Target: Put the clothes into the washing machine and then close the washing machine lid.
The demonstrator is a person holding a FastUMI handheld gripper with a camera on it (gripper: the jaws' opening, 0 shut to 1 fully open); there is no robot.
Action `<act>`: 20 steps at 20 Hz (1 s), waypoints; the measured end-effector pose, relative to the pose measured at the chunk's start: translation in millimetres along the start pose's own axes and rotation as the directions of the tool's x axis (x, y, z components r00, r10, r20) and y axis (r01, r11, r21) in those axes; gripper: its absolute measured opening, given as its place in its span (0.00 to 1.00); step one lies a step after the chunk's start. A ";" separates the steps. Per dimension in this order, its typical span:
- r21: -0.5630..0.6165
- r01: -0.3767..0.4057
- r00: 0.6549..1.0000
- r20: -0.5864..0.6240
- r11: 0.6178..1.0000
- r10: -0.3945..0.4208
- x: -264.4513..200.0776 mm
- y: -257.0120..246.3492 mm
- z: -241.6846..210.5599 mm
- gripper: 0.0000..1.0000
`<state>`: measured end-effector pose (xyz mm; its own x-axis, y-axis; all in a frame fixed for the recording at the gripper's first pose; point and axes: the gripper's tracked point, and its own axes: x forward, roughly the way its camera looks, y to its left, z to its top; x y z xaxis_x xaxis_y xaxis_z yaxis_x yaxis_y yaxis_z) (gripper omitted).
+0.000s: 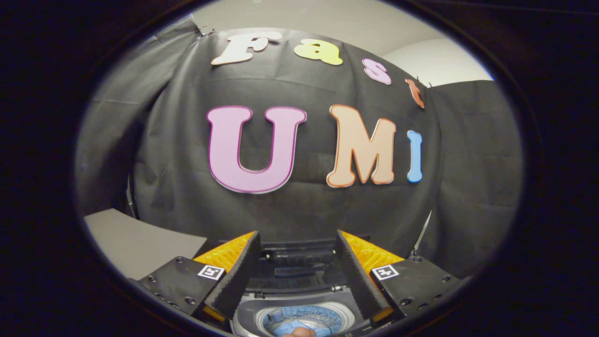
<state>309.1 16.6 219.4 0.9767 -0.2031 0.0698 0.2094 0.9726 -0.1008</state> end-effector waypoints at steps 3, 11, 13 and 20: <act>0.034 -0.017 0.998 0.067 0.999 0.015 15.1 2.3 35.9 0.98; 0.028 -0.113 0.984 0.139 0.993 0.108 116.9 14.8 68.4 0.98; 0.017 -0.104 0.986 0.129 0.994 0.101 141.3 11.8 59.2 0.98; 0.102 -0.167 0.986 0.023 0.981 0.166 205.3 37.8 -23.9 0.98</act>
<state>518.6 8.9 206.2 0.9965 -0.0366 0.0753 0.0374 0.9993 -0.0092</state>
